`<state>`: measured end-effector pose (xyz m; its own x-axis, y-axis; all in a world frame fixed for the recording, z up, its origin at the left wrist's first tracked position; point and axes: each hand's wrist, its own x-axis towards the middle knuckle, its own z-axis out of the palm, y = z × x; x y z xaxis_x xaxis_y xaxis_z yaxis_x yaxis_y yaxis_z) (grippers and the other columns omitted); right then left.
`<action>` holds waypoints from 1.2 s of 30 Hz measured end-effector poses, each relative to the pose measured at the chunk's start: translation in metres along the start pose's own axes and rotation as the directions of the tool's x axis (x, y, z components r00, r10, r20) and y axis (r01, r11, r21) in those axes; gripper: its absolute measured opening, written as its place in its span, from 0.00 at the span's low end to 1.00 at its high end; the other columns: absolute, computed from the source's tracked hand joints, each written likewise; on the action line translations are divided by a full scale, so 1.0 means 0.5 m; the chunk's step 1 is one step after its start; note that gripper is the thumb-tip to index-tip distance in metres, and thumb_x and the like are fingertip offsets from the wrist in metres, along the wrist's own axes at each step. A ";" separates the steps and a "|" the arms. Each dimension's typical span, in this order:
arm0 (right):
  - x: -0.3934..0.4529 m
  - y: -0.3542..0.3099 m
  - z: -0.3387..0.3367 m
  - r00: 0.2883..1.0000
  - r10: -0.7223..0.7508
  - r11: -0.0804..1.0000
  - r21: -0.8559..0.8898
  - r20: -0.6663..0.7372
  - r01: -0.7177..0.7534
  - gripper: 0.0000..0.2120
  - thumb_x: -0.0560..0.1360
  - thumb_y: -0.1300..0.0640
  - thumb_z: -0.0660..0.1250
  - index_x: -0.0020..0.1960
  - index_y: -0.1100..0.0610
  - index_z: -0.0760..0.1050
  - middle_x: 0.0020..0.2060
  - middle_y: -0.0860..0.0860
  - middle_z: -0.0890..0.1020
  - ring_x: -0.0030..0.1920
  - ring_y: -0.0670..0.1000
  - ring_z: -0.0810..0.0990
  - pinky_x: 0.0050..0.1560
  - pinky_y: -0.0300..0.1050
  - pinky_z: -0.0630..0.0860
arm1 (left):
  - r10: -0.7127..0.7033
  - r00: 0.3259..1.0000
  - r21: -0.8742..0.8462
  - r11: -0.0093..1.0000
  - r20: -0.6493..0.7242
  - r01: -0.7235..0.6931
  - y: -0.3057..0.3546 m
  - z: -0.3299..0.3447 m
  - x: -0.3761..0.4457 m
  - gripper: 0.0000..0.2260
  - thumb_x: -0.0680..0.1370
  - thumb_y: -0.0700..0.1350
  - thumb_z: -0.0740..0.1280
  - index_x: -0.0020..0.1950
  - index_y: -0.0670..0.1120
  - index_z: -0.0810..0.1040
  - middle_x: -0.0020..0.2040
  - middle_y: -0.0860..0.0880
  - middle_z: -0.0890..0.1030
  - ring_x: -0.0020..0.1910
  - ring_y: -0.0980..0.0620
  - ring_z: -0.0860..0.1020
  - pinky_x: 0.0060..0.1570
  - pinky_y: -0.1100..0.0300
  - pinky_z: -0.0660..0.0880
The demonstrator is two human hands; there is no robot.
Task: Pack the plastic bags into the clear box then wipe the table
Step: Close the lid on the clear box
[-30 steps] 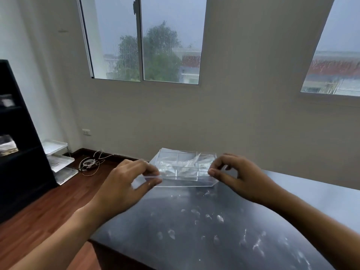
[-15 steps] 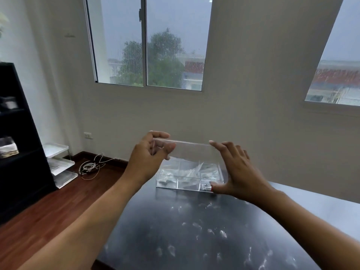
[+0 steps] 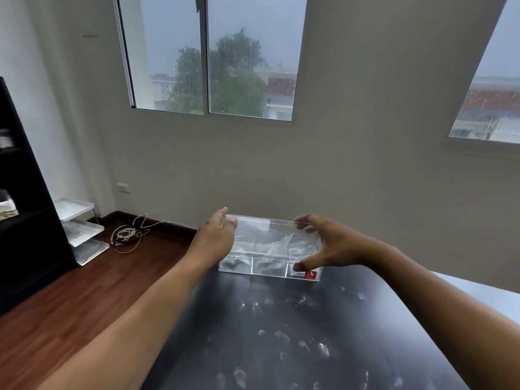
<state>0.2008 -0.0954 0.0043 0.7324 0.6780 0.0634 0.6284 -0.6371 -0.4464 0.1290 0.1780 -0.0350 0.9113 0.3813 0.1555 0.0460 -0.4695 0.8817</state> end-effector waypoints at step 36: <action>0.020 -0.013 0.035 0.989 0.140 0.988 0.072 -0.051 -0.136 0.54 0.57 0.31 0.81 0.76 0.52 0.69 0.68 0.45 0.76 0.67 0.46 0.76 0.72 0.45 0.70 | 0.071 0.996 0.047 0.997 -0.052 -0.069 -0.044 0.018 0.086 0.17 0.81 0.41 0.61 0.69 0.45 0.79 0.67 0.48 0.81 0.69 0.51 0.76 0.72 0.55 0.69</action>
<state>0.1994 -0.0782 -0.0077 0.8255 0.5625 0.0457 0.5022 -0.6952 -0.5143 0.1711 0.1973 -0.0517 0.8898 0.3878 0.2406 0.0028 -0.5318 0.8468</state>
